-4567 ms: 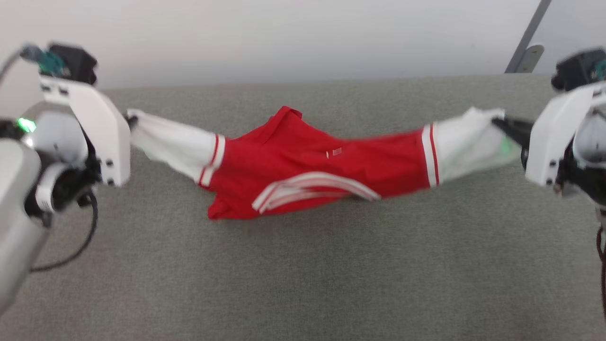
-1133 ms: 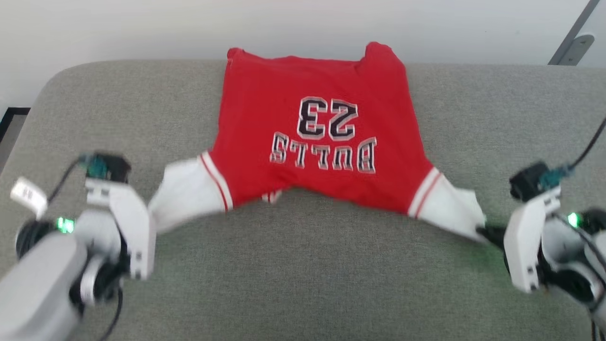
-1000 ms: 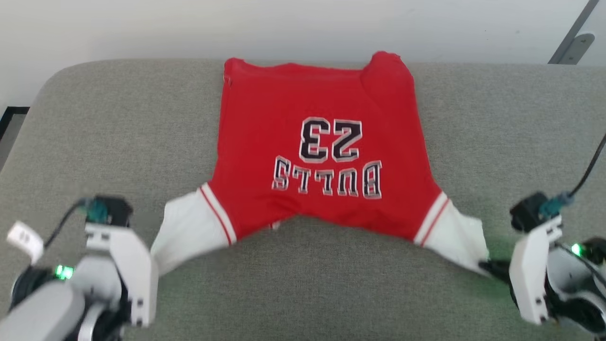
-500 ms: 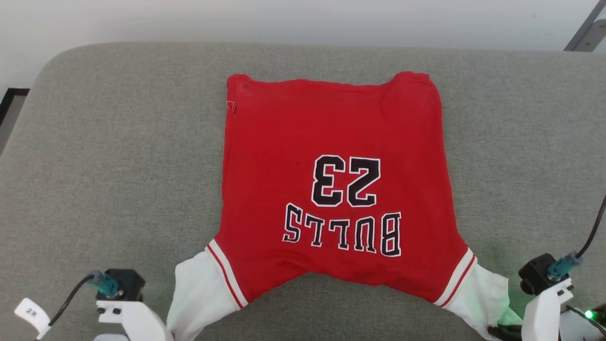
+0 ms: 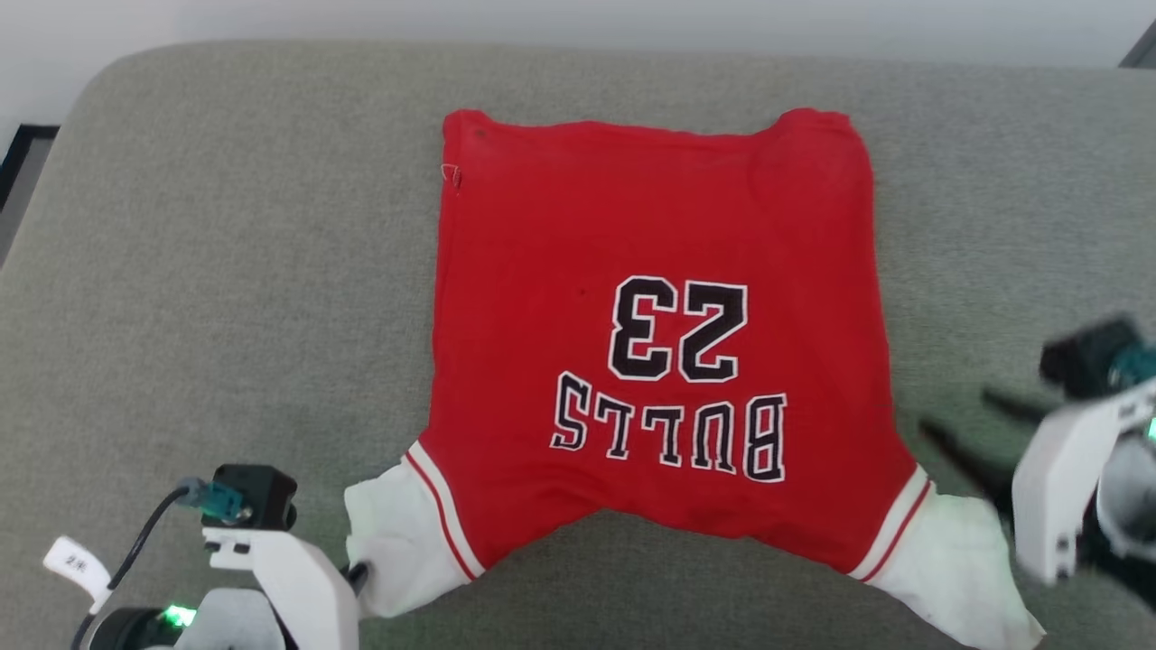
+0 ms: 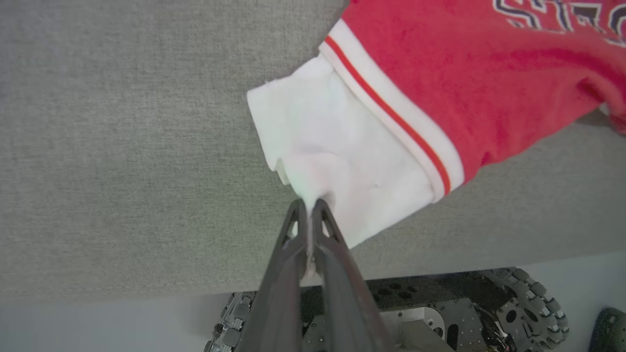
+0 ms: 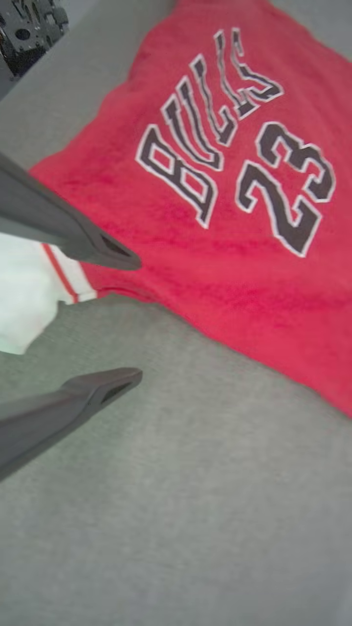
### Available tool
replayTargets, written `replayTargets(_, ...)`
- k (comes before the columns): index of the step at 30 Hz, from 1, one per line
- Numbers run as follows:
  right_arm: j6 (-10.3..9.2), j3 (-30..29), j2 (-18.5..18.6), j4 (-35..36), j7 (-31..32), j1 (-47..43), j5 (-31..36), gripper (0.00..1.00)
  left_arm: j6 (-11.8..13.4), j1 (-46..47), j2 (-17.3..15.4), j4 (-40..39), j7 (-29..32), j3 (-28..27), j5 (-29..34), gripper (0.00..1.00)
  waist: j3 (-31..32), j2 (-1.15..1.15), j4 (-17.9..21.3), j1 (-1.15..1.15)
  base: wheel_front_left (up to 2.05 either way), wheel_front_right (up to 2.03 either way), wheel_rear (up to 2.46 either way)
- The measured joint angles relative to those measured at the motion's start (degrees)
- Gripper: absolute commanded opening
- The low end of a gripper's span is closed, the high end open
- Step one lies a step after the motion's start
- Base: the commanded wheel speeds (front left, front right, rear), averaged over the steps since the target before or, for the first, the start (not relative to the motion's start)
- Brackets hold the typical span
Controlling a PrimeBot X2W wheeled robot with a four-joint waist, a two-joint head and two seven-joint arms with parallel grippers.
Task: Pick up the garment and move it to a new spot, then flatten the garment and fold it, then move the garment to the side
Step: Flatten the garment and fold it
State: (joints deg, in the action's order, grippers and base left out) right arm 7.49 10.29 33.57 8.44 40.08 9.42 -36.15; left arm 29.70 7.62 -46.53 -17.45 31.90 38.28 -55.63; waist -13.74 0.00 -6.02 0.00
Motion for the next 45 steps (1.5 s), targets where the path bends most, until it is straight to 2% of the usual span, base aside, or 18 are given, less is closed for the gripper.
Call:
replayTargets(4, 0.00, -1.5, -3.3, -2.8, -2.6, 6.9, 4.8, 1.00, -1.2, 1.9, 1.5, 0.3, -0.6, 0.6, 0.7, 0.00, -1.1, 0.00, -1.3, 0.00, 0.00, 0.00, 0.00)
replayTargets(9, 0.00, -1.6, -5.8, -12.0, -4.6, 17.2, 8.6, 1.00, -3.0, 4.3, 3.6, 1.4, -0.6, 2.1, 1.8, 0.00, -2.7, 0.00, -3.7, 0.00, 0.00, 0.00, 0.00)
replayTargets(17, 0.00, -0.9, -5.4, -32.4, -5.5, 32.9, 11.9, 1.00, -5.5, 7.8, 6.6, 3.7, -0.2, 3.8, 2.7, 0.00, -5.8, 0.00, -8.3, 0.00, 0.00, 0.00, 0.00)
replayTargets(25, 0.01, 1.1, -5.3, -48.3, -3.5, 43.2, 14.1, 1.00, -7.5, 10.2, 9.2, 5.8, -0.5, 4.9, 3.0, 0.00, -8.8, 0.00, -12.0, 0.00, 0.00, 0.00, 0.00)
replayTargets(28, -0.01, 0.9, -5.9, -54.4, -1.3, 46.5, 14.0, 1.00, -8.5, 11.0, 10.5, 7.1, -0.8, 5.4, 3.0, 0.00, -9.9, 0.00, -13.5, 0.00, 0.00, 0.00, 0.00)
replayTargets(32, -0.09, 0.6, -6.7, -60.4, 4.7, 50.7, 12.4, 1.00, -9.1, 11.3, 11.7, 8.6, -1.4, 5.5, 2.7, 0.00, -11.0, 0.00, -14.8, 0.00, 0.00, 0.00, 0.00)
replayTargets(33, -0.10, 1.1, -6.7, -61.1, 6.2, 51.5, 12.1, 0.48, -9.3, 11.4, 11.9, 9.0, -1.5, 5.6, 2.7, 0.00, -11.2, 0.00, -15.0, 0.00, 0.00, 0.00, 0.00)
replayTargets(34, -0.25, 1.6, -6.6, -61.6, 7.5, 52.0, 11.8, 0.13, -9.4, 11.4, 12.0, 9.3, -1.5, 5.5, 2.6, 0.00, -11.2, 0.00, -15.0, 0.00, 0.00, 0.00, 0.00)
replayTargets(35, -0.24, 1.9, -6.6, -62.1, 8.4, 52.4, 11.3, 0.00, -9.5, 11.5, 12.0, 9.6, -1.5, 5.5, 2.5, 0.00, -11.2, 0.00, -14.9, 0.00, 0.00, 0.00, 0.00)
replayTargets(40, 0.01, 3.3, -7.1, -60.9, 7.2, 52.0, 8.5, 0.00, -9.2, 11.5, 11.5, 10.2, -2.8, 4.2, 2.1, 0.00, -10.9, 0.00, -13.3, 0.00, 0.00, 0.00, 0.00)
replayTargets(45, 0.01, 8.8, -5.8, -53.8, 6.9, 48.4, 4.2, 0.00, -8.2, 11.0, 10.1, 10.3, -3.5, 2.7, 1.8, 0.00, -10.1, 0.00, -10.1, 0.00, 0.00, 0.00, 0.00)
